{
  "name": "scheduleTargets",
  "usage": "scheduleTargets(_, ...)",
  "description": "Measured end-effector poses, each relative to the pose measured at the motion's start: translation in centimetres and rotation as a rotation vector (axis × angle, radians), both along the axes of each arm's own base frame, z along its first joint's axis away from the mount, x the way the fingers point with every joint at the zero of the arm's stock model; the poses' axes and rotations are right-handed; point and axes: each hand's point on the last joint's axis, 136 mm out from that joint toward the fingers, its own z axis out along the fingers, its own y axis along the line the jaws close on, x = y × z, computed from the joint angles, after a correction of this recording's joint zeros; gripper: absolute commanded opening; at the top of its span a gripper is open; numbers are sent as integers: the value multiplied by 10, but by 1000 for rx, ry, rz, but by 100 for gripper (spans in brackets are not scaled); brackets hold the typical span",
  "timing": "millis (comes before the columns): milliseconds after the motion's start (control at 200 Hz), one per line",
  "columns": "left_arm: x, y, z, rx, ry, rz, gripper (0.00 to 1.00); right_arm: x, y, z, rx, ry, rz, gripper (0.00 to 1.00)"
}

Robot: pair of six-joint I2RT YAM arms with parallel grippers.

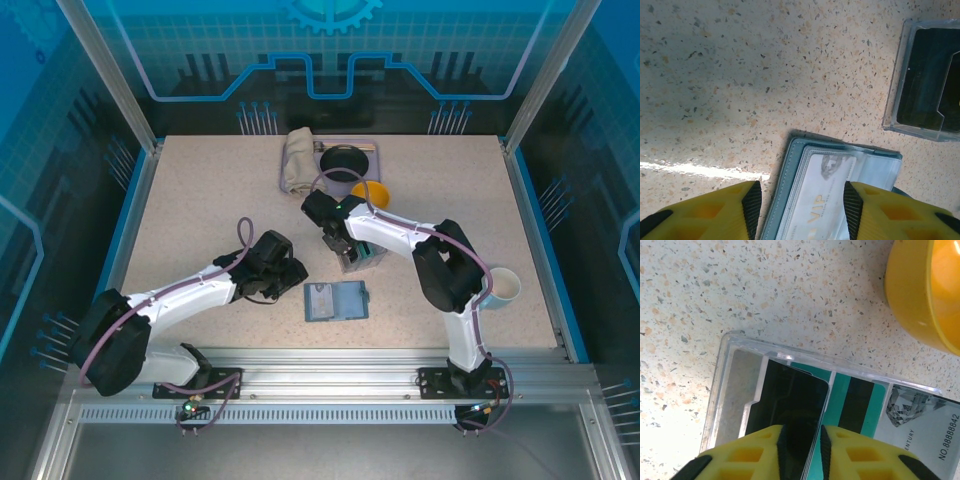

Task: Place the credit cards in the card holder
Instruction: Pick up the credit card from the storage box.

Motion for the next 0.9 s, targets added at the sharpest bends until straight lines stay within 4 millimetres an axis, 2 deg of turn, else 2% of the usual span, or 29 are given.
scheduleTargets(145, 0, 0, 0, -1, 1, -1, 50, 0, 0, 0, 3, 0, -2, 15)
scheduleTargets(255, 0, 0, 0, -2, 1, -1, 50, 0, 0, 1, 5, -1, 0, 13)
scheduleTargets(570, 0, 0, 0, -2, 1, -1, 50, -1, 2, 14, 36, -18, 1, 3)
scheduleTargets(895, 0, -1, 0, -3, 1, -3, 51, -4, 2, 29, 138, 3, -23, 0)
